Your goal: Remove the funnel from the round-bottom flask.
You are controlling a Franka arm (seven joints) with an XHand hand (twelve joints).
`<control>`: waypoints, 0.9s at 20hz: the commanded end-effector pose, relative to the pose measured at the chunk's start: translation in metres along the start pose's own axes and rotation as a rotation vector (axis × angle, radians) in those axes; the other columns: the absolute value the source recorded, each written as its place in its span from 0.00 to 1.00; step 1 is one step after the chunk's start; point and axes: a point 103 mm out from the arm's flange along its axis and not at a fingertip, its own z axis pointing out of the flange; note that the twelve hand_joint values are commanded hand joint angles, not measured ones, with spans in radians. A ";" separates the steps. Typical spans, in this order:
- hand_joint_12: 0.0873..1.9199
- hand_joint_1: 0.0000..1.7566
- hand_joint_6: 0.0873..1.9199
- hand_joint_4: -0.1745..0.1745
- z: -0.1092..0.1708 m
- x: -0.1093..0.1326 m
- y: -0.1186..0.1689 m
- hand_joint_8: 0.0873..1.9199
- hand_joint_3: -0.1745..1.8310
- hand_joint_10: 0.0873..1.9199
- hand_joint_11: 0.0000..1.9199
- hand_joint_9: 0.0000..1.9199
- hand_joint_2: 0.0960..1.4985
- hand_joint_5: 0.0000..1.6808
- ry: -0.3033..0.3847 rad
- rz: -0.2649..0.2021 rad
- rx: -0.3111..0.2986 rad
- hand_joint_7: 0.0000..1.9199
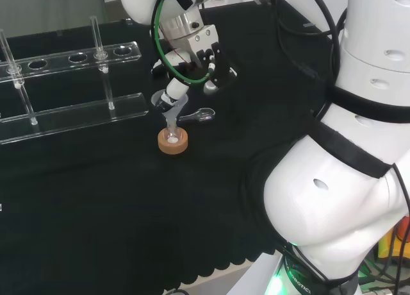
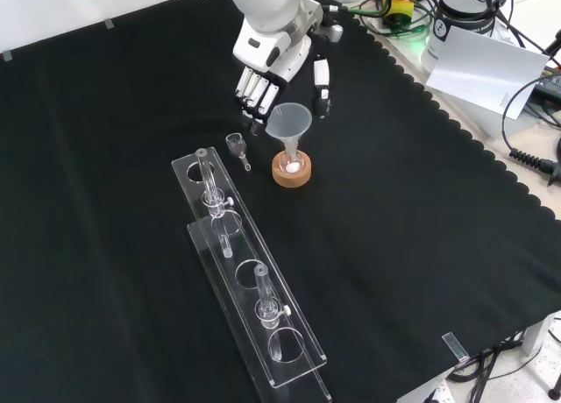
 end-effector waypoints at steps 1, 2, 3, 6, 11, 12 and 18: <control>0.75 0.29 0.00 0.37 0.007 0.000 0.002 0.36 0.04 0.40 0.15 0.12 0.55 0.11 -0.007 -0.003 0.002 0.01; 0.75 0.29 0.00 0.37 0.008 -0.001 0.001 0.36 0.04 0.40 0.15 0.12 0.55 0.11 -0.007 -0.002 -0.002 0.01; 0.75 0.29 0.00 0.37 0.008 -0.001 0.001 0.37 0.04 0.40 0.15 0.13 0.55 0.11 -0.007 -0.002 -0.002 0.02; 0.75 0.29 0.00 0.37 0.011 -0.002 0.004 0.37 0.04 0.40 0.14 0.13 0.55 0.11 -0.013 -0.002 0.006 0.02; 0.75 0.29 0.00 0.37 0.016 -0.003 0.004 0.37 0.04 0.41 0.13 0.09 0.55 0.10 -0.007 -0.007 0.010 0.01; 0.75 0.29 0.00 0.37 0.018 -0.002 0.005 0.37 0.04 0.41 0.13 0.09 0.55 0.10 -0.008 -0.008 0.013 0.00; 0.75 0.29 0.00 0.37 0.027 0.003 0.010 0.37 0.04 0.42 0.13 0.08 0.55 0.10 -0.026 -0.013 0.025 0.00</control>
